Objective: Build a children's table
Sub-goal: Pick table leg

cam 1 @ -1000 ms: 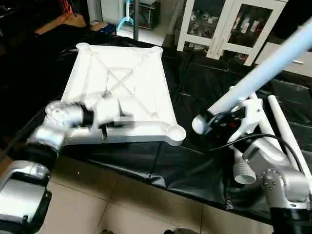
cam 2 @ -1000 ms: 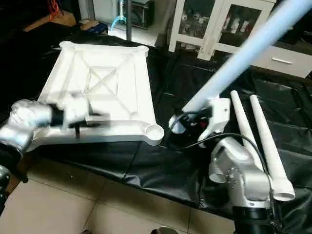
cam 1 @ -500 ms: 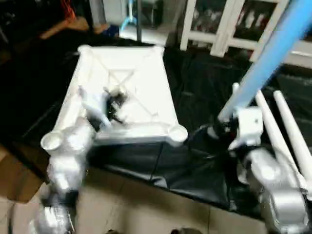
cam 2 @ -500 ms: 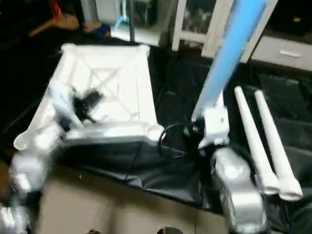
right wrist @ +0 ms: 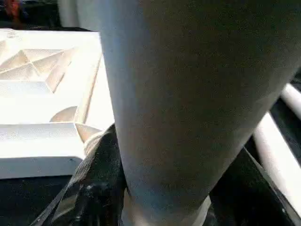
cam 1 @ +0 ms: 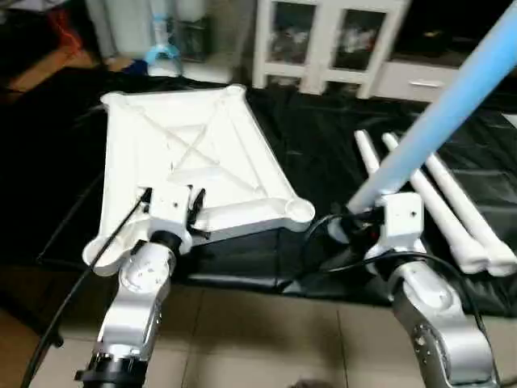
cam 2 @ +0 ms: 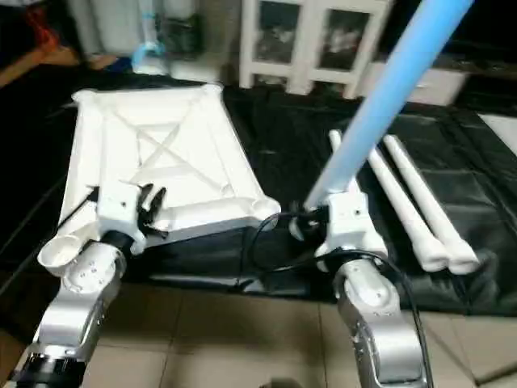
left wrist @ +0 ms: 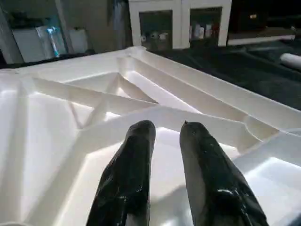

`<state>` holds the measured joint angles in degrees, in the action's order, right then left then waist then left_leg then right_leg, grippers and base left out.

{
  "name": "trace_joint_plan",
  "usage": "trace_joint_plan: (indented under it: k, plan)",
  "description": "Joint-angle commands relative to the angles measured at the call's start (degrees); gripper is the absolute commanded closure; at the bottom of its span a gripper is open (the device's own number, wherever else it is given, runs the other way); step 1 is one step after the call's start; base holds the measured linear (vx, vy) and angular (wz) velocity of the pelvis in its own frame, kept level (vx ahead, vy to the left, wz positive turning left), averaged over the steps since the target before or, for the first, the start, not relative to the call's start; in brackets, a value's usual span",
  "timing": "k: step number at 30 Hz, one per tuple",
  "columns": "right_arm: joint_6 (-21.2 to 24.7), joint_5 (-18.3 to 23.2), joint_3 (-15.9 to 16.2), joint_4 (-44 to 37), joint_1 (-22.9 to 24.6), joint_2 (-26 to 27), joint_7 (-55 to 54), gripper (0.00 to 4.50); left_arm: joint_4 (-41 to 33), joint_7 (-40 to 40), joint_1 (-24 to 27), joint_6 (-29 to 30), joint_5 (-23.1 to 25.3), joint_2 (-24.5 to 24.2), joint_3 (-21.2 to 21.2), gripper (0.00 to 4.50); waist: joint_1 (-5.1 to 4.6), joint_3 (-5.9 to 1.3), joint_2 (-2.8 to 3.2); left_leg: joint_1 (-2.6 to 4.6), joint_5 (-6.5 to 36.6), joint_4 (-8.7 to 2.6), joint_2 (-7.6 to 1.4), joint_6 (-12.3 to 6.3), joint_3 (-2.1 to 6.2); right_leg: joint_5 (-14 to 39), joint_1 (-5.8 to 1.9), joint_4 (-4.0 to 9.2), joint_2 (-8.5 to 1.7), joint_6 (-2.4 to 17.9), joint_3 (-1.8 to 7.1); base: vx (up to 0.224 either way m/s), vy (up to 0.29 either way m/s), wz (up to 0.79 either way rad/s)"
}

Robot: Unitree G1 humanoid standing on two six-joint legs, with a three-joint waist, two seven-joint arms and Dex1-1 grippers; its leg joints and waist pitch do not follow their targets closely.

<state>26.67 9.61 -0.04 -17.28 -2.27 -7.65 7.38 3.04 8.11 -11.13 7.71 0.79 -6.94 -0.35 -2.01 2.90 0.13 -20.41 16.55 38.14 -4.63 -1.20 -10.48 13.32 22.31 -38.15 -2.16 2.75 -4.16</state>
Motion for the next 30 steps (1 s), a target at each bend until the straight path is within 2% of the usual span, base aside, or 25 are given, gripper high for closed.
trace_joint_plan:
  k: [1,2,3,6,7,8,10,12,13,14,15,16,17,18,19,20,21,22,23,24,26,27,28,29,30]
  plan:
    - [-0.2,0.1,-0.9,0.1,-1.2,0.0,-0.7,2.64,-2.3,-1.7,-0.6,1.6,1.0,1.1,-0.8,3.37,-1.27,-3.89,2.2,4.39,1.8,-11.85,-14.72,20.58,11.81,2.7,1.68,-1.02,-2.05,-1.6,0.02,-0.029,0.148,-0.01]
    - [-0.1,0.4,-0.8,0.3,-1.3,0.1,-0.9,2.64,-3.0,-2.5,-0.6,2.2,1.3,1.3,-0.9,3.37,-2.08,-4.99,2.5,6.22,-13.6,-9.55,-14.0,17.1,12.43,4.9,2.54,-1.52,-2.08,-4.1,0.39,-0.058,0.095,-0.13]
    - [-0.1,0.3,-0.5,0.7,-1.5,-0.1,-0.9,2.64,-4.1,-3.3,-0.3,4.1,0.9,1.6,-1.1,3.37,-2.12,-5.55,2.41,5.73,-29.4,-8.6,-12.76,13.74,12.68,6.3,1.58,-1.58,-2.0,-4.9,0.48,-0.058,0.095,-0.13]
    - [0.1,0.1,-0.4,1.1,-1.7,-0.4,-0.6,2.64,-5.2,-3.6,0.1,4.0,1.2,1.4,-1.5,3.37,-1.19,-4.91,1.72,2.42,-34.1,-8.8,-8.87,7.66,11.65,2.5,-1.62,1.7,-2.86,-5.8,2.48,-0.08,0.015,-0.3]
    - [0.2,0.1,-0.6,1.4,-1.7,-0.4,-0.4,2.64,-6.0,-2.7,0.4,3.5,0.5,1.4,-1.5,3.37,-0.92,-4.59,0.91,1.0,-22.5,-8.45,-6.8,7.62,9.8,-1.8,-3.35,5.11,-4.62,-3.8,3.64,-0.102,-0.07,-0.18]
    - [0.2,0.0,-0.7,1.4,-1.7,-0.4,-0.3,2.64,-6.5,-2.1,0.5,3.6,0.2,1.6,-1.5,3.37,-0.38,-4.45,-0.08,-1.37,-7.3,-6.44,-5.02,6.6,6.81,-5.7,-4.68,7.19,-9.18,-1.1,5.16,-0.126,-0.114,-0.18]
    - [0.0,-0.1,-0.7,1.3,-1.7,-0.3,-0.1,2.64,-6.9,-1.7,0.5,3.6,0.6,1.4,-1.6,3.37,0.7,-3.94,-0.92,-2.59,-0.2,-5.34,-5.18,2.38,5.85,-1.8,-5.42,8.68,-12.62,-0.4,5.81,-0.127,-0.117,-0.19]
    - [0.8,0.6,-1.2,1.1,-1.5,-0.2,0.2,2.64,-7.5,-1.8,0.5,3.3,0.7,1.5,-1.5,3.37,1.07,-2.68,-0.46,-2.1,8.4,-6.87,-7.11,1.34,6.51,19.1,-4.18,8.98,-10.01,4.1,4.58,-0.122,-0.07,-0.17]
    - [1.6,0.8,-1.8,1.1,-1.2,-0.3,-0.1,2.64,-8.0,-2.3,0.3,3.6,1.1,1.6,-1.5,3.37,-0.05,-2.8,0.56,2.5,19.8,-6.23,-8.9,8.63,5.0,26.9,-0.6,10.15,-5.34,1.4,5.72,-0.131,-0.052,-0.27]
    - [1.6,0.7,-1.9,1.1,-1.2,-0.3,-0.1,2.64,-8.0,-2.3,0.3,3.6,1.1,1.6,-1.6,3.37,-0.6,-1.78,1.58,5.6,32.6,-7.73,-10.71,12.63,5.91,27.2,0.81,9.21,-1.79,-1.7,3.2,-0.111,-0.041,-0.44]
    - [1.4,0.7,-2.3,1.4,-1.1,-0.4,-0.4,2.64,-8.2,-2.7,0.1,4.0,1.4,1.5,-1.9,3.37,-0.56,-1.48,1.87,6.28,37.8,-9.01,-12.48,13.42,6.2,24.5,1.37,7.72,-1.25,-2.8,2.13,-0.111,-0.041,-0.44]
    - [1.4,0.7,-2.4,1.5,-1.1,-0.4,-0.4,2.64,-8.2,-2.8,0.0,4.2,1.4,1.5,-1.9,3.37,-0.41,-1.65,2.38,5.54,41.2,-10.79,-14.34,13.88,6.63,19.9,0.44,4.79,-1.45,-3.6,1.44,-0.086,-0.031,-0.61]
    - [1.2,0.8,-2.5,1.7,-1.3,-0.5,-0.4,2.64,-8.3,-2.9,-0.2,4.5,1.3,1.5,-2.1,3.37,0.07,-0.67,2.55,-0.83,54.2,-17.69,-13.71,10.14,8.43,10.3,-6.33,-2.29,-1.59,-2.6,-0.51,-0.123,-0.049,-0.36]
    - [1.2,0.8,-2.5,1.7,-1.3,-0.5,-0.4,2.64,-8.4,-2.9,-0.2,4.6,1.2,1.6,-2.2,3.37,0.75,-1.35,2.12,1.97,56.3,-16.77,-14.4,8.73,7.9,10.5,-5.21,-1.99,-2.24,-1.7,0.24,-0.123,-0.049,-0.36]
    - [1.1,0.7,-2.4,1.7,-1.4,-0.6,-0.4,2.64,-8.5,-2.9,-0.2,4.7,0.9,1.7,-2.2,3.37,0.31,-0.84,1.56,2.02,56.0,-16.41,-14.22,8.6,7.85,13.5,-5.29,-1.53,-2.78,-0.9,1.29,-0.055,-0.126,-0.03]
    - [1.1,0.7,-2.4,1.7,-1.5,-0.7,-0.4,2.64,-8.5,-2.9,-0.2,4.7,0.8,1.8,-2.2,3.37,-0.38,-1.58,0.92,3.06,49.9,-12.84,-11.49,8.15,7.89,21.4,-5.91,3.6,-4.44,0.8,3.24,-0.006,-0.179,-0.16]
    - [1.1,0.7,-2.4,1.7,-1.5,-0.7,-0.4,2.64,-8.5,-2.9,-0.2,4.7,0.8,1.8,-2.2,3.37,-0.12,-1.64,-0.84,1.05,33.9,-5.41,-6.11,7.51,4.61,43.5,-6.38,10.81,-7.22,2.9,3.56,-0.006,-0.179,-0.16]
    - [0.5,0.3,-2.1,1.7,-1.5,-0.9,-0.2,2.64,-8.6,-2.9,-0.2,4.7,0.9,1.9,-2.1,3.37,0.91,-1.8,-2.07,0.52,19.1,0.99,-3.67,2.96,2.41,53.1,-6.73,13.53,-8.72,3.3,4.24,-0.032,-0.179,-0.28]
    - [0.5,0.5,-2.1,1.6,-1.6,-0.9,-0.1,2.64,-8.7,-2.9,-0.2,4.8,1.0,2.0,-2.1,3.37,2.62,-2.44,-1.75,-3.48,2.0,5.54,-3.08,-2.53,2.22,53.7,-10.32,13.72,-10.2,7.4,7.09,0.051,-0.174,-0.15]
    - [0.5,0.5,-2.1,1.6,-1.6,-0.8,0.0,2.64,-8.7,-2.9,-0.2,4.8,1.0,2.0,-2.1,3.37,2.38,-1.52,-2.54,-5.4,0.8,6.01,-3.11,-3.13,2.39,50.8,-10.78,12.9,-9.53,7.7,7.26,0.051,-0.174,-0.15]
    - [0.7,0.6,-2.1,1.4,-1.8,-0.7,0.3,2.64,-8.9,-3.2,-0.2,4.9,1.2,1.9,-2.0,3.37,1.97,-2.39,-0.67,-4.3,-2.8,0.94,-3.61,-2.61,2.49,34.2,-11.36,11.67,-5.04,7.9,3.28,0.073,-0.142,0.03]
    - [1.0,0.6,-1.7,1.1,-2.0,-1.2,0.9,2.64,-8.9,-3.5,-0.3,5.0,1.4,1.9,-1.9,3.37,1.23,-3.27,2.02,-0.98,-3.9,-3.23,-6.42,-2.15,3.59,25.4,-10.19,11.62,-2.76,3.2,0.28,0.066,-0.127,0.09]
    - [1.1,0.6,-1.2,0.9,-2.3,-1.8,1.7,2.64,-8.9,-3.7,-0.4,5.0,1.5,1.8,-1.8,3.37,0.38,-3.58,3.83,3.15,-0.1,-6.36,-11.88,-1.8,8.07,19.8,-8.29,8.64,-1.53,-0.7,-1.01,0.083,-0.06,0.11]
    - [1.1,0.2,-0.4,0.7,-2.5,-2.8,2.6,2.64,-8.9,-4.0,-0.5,5.1,1.7,1.7,-1.7,3.37,-3.35,-2.85,4.58,1.8,12.8,-12.48,-12.2,-12.59,16.62,18.5,-8.12,-0.43,0.52,-2.8,-3.96,0.093,-0.058,0.1]
    - [1.0,-0.2,0.1,0.6,-2.6,-3.3,3.0,2.64,-8.9,-4.2,-0.6,5.2,1.7,1.7,-1.6,3.37,-3.15,-3.31,3.23,5.17,18.2,-11.72,-12.07,-17.32,19.21,20.1,-5.0,-1.19,0.4,-2.0,-1.56,0.093,-0.058,0.1]
